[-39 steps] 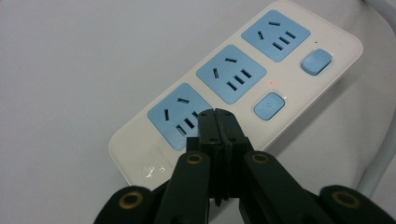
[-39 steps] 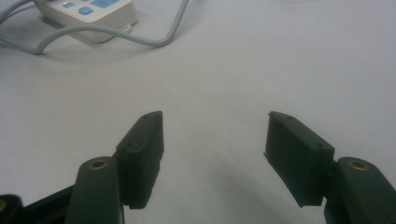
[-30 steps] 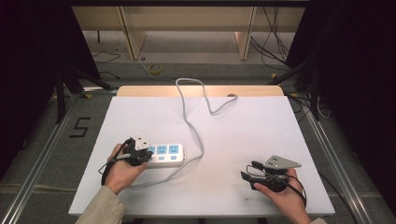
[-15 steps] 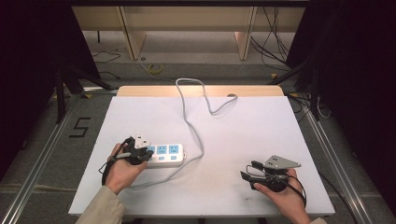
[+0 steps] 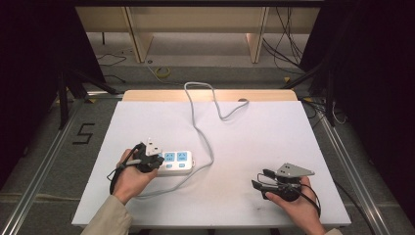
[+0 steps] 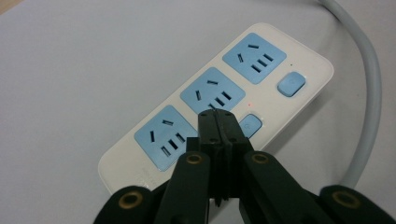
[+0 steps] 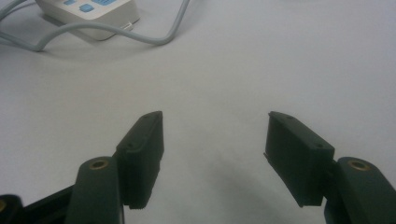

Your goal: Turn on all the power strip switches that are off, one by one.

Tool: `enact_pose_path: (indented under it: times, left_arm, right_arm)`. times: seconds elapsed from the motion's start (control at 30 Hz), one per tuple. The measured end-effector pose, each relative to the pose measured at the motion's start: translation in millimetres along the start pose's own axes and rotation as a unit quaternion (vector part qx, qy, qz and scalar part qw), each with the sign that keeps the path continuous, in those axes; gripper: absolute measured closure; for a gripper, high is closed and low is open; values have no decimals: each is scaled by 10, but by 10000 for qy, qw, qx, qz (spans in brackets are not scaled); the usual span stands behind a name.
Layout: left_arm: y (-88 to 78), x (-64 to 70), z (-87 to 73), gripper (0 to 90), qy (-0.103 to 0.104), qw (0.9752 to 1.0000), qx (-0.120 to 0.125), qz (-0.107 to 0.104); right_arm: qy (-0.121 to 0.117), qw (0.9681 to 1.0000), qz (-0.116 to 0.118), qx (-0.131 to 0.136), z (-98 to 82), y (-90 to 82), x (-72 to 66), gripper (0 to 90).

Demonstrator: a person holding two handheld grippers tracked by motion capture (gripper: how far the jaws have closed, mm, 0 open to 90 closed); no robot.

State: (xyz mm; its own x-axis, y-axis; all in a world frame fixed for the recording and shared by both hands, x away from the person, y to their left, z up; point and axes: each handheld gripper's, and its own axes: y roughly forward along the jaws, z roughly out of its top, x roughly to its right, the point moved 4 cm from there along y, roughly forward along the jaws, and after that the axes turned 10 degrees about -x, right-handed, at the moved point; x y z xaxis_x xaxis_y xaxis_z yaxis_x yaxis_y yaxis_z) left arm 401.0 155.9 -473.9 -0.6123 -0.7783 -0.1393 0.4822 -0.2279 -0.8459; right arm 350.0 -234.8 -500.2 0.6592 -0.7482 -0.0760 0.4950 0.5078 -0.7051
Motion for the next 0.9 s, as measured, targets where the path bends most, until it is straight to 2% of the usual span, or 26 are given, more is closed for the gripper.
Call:
enact_pose_path:
  times: [0.4,0.53,0.9]
  left_arm:
    - [35,81,104,899,66,10000,5,-51]
    - [55,104,120,899,167,9998,-66,-51]
    - [72,142,173,899,205,9997,-70,-56]
  right_arm:
    - [21,10000,0,2,-4,-5,2,379]
    - [15,10000,0,2,-4,-3,3,379]
    - [12,10000,-15,-1,-4,-4,4,381]
